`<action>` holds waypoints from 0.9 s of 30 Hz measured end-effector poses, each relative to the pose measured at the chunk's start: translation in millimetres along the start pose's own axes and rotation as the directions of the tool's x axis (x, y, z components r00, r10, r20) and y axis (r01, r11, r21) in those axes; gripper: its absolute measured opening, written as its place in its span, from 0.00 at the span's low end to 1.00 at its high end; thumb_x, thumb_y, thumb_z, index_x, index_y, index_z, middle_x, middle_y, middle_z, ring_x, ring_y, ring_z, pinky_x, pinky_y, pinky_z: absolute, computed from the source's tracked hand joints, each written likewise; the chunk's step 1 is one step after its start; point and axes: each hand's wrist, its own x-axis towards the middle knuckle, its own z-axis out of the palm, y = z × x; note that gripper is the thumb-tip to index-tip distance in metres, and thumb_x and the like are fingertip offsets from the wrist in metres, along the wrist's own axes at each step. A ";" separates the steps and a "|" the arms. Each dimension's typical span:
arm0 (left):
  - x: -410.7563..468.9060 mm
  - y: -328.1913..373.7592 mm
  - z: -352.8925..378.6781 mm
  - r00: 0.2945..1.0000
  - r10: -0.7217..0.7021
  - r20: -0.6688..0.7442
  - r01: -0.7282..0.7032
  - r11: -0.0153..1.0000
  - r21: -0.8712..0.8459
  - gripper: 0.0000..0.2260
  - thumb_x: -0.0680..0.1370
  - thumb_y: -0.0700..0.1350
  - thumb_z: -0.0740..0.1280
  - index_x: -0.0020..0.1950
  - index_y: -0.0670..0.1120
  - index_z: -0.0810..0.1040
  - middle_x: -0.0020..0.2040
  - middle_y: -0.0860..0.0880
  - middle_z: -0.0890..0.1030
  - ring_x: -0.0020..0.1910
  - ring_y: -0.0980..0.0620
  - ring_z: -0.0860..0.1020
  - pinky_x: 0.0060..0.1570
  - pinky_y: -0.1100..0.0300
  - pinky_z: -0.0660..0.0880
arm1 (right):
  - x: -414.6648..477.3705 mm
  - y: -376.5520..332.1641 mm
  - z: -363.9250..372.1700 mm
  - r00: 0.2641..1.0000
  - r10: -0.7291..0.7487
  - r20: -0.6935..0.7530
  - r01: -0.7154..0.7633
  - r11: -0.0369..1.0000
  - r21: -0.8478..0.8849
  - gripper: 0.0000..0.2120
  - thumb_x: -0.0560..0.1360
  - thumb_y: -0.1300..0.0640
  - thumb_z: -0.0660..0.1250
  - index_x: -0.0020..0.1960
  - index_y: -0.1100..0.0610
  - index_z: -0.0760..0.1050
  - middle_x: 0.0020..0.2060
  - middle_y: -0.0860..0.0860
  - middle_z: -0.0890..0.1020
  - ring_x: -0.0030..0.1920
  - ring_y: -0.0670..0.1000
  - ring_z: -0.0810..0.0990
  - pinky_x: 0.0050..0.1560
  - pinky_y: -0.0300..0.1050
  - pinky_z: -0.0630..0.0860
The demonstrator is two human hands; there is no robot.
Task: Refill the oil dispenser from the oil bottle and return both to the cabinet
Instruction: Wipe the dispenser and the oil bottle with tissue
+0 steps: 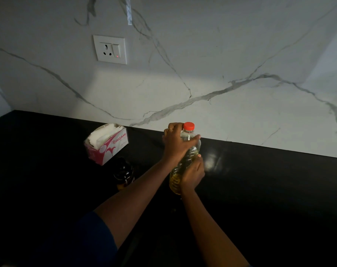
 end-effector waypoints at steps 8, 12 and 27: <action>-18.3 -5.5 1.7 0.996 -0.083 0.044 0.083 0.996 0.015 0.36 0.65 0.56 0.76 0.69 0.48 0.66 0.68 0.45 0.66 0.66 0.46 0.66 0.58 0.56 0.70 | -0.9 7.3 -9.3 1.000 -0.022 0.016 0.022 0.999 -0.025 0.15 0.82 0.54 0.51 0.49 0.54 0.76 0.41 0.49 0.79 0.44 0.48 0.79 0.46 0.41 0.75; -14.8 2.4 -4.6 0.973 -0.191 0.131 0.179 0.978 0.104 0.33 0.66 0.57 0.74 0.67 0.50 0.68 0.64 0.45 0.71 0.64 0.46 0.69 0.60 0.51 0.72 | -7.4 20.9 -14.2 0.999 -0.009 0.034 0.013 0.993 -0.117 0.18 0.81 0.51 0.51 0.61 0.57 0.75 0.50 0.53 0.81 0.51 0.51 0.81 0.52 0.46 0.76; -14.7 27.7 -14.6 0.949 -0.256 0.186 0.245 0.966 0.081 0.37 0.69 0.57 0.73 0.71 0.47 0.59 0.68 0.43 0.62 0.69 0.43 0.60 0.64 0.48 0.65 | 7.8 10.7 -22.3 0.972 0.171 0.163 -0.154 0.982 -0.108 0.18 0.81 0.51 0.51 0.44 0.52 0.77 0.42 0.53 0.82 0.45 0.51 0.80 0.46 0.44 0.75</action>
